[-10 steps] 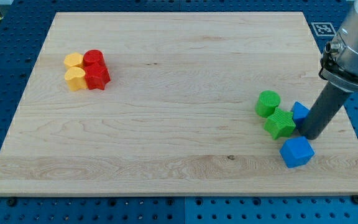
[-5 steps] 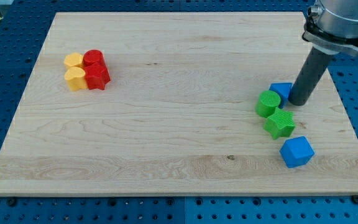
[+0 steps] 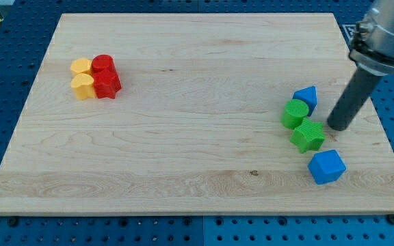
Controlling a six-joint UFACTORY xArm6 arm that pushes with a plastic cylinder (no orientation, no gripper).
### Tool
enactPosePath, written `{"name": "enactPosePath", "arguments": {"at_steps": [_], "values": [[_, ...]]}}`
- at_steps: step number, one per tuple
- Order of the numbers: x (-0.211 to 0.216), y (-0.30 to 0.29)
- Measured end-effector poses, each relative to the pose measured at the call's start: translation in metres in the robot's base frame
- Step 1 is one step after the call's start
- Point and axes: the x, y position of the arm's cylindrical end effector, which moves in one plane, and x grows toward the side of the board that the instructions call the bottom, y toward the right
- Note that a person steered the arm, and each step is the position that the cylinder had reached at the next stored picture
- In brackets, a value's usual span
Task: Move blue triangle to the top of the green circle
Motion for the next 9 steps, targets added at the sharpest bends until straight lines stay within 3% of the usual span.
{"name": "enactPosePath", "arguments": {"at_steps": [4,9], "values": [[-0.066,-0.004],[-0.027,0.002]]}}
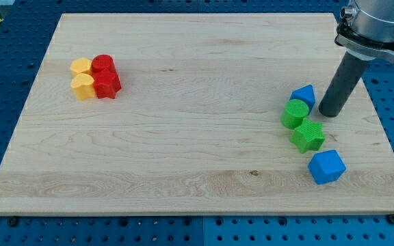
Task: Move blue triangle to the top of the green circle
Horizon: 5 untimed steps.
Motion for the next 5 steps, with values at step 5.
{"name": "enactPosePath", "arguments": {"at_steps": [5], "values": [[-0.027,-0.024]]}}
